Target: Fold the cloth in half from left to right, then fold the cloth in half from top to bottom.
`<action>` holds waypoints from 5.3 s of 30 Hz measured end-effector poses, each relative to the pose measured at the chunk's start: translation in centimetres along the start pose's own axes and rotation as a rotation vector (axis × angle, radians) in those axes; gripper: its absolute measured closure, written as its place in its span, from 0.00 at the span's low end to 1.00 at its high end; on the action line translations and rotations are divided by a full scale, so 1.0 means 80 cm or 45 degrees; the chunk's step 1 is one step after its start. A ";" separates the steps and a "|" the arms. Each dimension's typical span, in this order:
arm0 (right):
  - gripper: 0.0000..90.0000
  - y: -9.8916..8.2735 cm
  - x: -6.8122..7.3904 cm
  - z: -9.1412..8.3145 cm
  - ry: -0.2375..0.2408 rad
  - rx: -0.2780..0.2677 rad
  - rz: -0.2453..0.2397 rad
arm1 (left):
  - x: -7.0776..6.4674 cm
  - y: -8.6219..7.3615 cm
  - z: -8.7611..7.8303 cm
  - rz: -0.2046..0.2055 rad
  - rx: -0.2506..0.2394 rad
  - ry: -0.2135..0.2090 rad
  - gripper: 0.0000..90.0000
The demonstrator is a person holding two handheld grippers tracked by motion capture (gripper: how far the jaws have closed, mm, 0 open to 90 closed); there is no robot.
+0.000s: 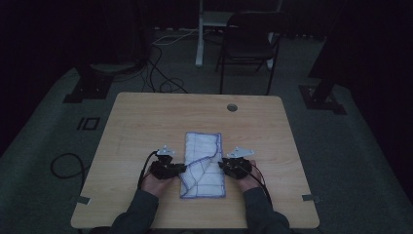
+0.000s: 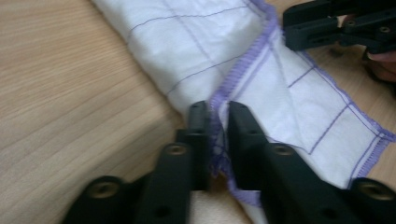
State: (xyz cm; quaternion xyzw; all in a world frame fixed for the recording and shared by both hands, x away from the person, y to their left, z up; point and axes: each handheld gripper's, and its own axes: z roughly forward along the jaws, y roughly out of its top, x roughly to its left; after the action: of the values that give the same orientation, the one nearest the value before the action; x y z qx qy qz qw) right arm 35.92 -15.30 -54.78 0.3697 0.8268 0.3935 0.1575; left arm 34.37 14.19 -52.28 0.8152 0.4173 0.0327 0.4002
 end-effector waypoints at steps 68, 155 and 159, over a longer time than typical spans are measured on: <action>0.86 0.087 -0.056 0.058 -0.118 0.069 0.158 | -0.135 0.013 0.065 0.279 0.073 -0.370 0.86; 0.70 0.088 -0.069 0.065 -0.172 0.037 0.219 | 0.060 0.083 0.048 0.078 -0.181 0.258 0.68; 0.70 0.086 -0.069 0.070 -0.177 0.055 0.227 | 0.064 0.085 0.056 0.064 -0.174 0.270 0.67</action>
State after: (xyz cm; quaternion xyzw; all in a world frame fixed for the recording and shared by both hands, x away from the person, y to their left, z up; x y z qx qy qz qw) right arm 46.10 -13.49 -53.31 0.4715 0.7860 0.3614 0.1708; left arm 43.92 12.73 -52.14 0.7882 0.4336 0.1570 0.4075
